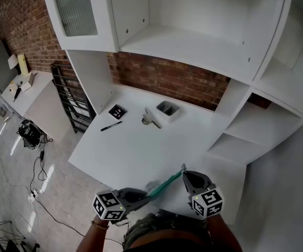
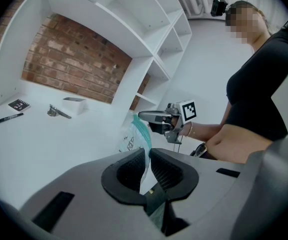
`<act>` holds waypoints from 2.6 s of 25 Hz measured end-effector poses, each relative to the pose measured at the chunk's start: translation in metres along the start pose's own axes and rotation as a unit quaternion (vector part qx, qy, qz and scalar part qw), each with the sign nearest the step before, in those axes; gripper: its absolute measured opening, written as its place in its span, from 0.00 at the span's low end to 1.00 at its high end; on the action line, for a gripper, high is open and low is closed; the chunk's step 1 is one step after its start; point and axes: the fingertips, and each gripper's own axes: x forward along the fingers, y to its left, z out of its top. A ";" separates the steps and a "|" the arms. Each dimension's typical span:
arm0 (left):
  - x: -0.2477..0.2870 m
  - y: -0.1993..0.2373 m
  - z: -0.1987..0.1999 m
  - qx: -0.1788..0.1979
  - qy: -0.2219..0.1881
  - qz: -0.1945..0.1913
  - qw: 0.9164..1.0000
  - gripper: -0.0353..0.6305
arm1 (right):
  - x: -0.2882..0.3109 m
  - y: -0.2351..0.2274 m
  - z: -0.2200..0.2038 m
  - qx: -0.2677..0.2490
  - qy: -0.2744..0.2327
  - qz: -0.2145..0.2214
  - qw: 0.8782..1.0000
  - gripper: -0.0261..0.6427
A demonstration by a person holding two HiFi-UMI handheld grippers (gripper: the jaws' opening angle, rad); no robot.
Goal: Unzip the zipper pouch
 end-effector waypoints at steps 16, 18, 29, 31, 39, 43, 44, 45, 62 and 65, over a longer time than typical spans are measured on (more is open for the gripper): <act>0.008 0.005 0.014 0.038 0.011 0.008 0.999 0.10 | -0.009 -0.019 0.010 0.084 -0.056 -0.017 0.995 0.06; 0.009 0.007 0.018 0.041 0.010 0.008 0.999 0.10 | -0.010 -0.022 0.009 0.085 -0.057 -0.019 0.995 0.06; -0.003 0.060 0.046 0.071 0.017 0.064 0.995 0.10 | -0.011 -0.033 -0.004 0.121 -0.050 -0.025 0.991 0.06; -0.002 0.074 0.052 0.074 0.017 0.076 0.994 0.10 | -0.010 -0.038 -0.003 0.127 -0.052 -0.027 0.990 0.06; -0.014 0.142 0.075 0.085 0.032 0.141 0.986 0.10 | -0.007 -0.045 -0.004 0.144 -0.043 -0.028 0.988 0.06; -0.019 0.180 0.093 0.103 0.036 0.168 0.980 0.10 | -0.004 -0.053 -0.009 0.141 -0.036 -0.032 0.989 0.06; -0.020 0.189 0.098 0.108 0.038 0.175 0.978 0.10 | -0.003 -0.055 -0.009 0.140 -0.035 -0.033 0.989 0.06; -0.020 0.198 0.103 0.112 0.041 0.181 0.976 0.10 | -0.003 -0.057 -0.009 0.140 -0.033 -0.035 0.989 0.06; 0.056 0.267 0.075 -0.027 0.026 0.144 0.989 0.11 | -0.002 -0.075 -0.021 0.145 -0.009 -0.058 0.988 0.06; 0.066 0.274 0.059 -0.034 0.049 0.150 0.987 0.11 | -0.002 -0.075 -0.024 0.144 -0.005 -0.058 0.988 0.06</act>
